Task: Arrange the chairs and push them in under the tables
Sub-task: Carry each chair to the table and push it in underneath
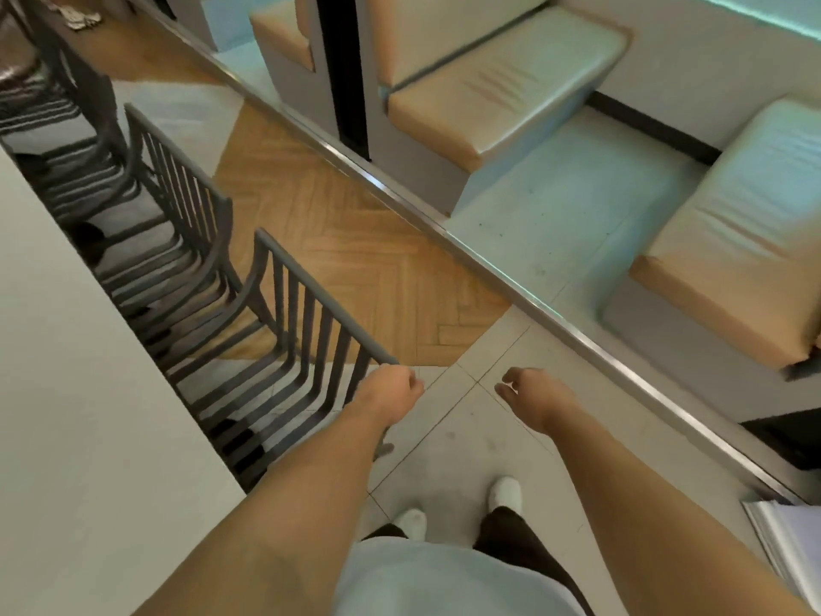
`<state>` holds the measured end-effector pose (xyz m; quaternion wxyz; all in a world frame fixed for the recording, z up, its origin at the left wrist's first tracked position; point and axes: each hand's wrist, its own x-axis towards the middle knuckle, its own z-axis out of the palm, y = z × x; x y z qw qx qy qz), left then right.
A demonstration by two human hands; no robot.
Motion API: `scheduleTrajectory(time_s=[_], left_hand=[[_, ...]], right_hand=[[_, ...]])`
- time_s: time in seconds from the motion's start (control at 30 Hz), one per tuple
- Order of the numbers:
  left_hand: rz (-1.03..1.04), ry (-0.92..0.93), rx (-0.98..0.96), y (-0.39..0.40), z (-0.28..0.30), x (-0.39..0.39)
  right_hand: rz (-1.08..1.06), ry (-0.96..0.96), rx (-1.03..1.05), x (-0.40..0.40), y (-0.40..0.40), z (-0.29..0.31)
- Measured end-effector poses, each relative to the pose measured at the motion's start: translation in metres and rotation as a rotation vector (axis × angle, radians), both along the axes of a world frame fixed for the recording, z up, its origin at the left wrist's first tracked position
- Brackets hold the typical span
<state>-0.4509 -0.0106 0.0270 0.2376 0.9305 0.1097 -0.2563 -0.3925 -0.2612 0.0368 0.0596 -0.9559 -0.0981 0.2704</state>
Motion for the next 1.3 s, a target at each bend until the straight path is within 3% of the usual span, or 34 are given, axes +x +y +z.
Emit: scheduleTrajectory(time_s=[0.4, 0.6, 1.0, 1.3], left_hand=[[0.72, -0.074, 0.062, -0.011, 0.001, 0.106], [0.976, -0.131, 0.064, -0.033, 0.012, 0.13], [1.318, -0.232, 0.177, 0.033, 0.015, 0.135], [1.434, -0.134, 0.157, 0.079, 0.0, 0.122]], right_hand=[[0.698, 0.006, 0.057, 0.231, 0.065, -0.001], [0.912, 0.003, 0.046, 0.299, 0.099, 0.015], [1.269, 0.017, 0.138, 0.306, 0.252, 0.026], [1.494, -0.009, 0.207, 0.293, 0.364, 0.036]])
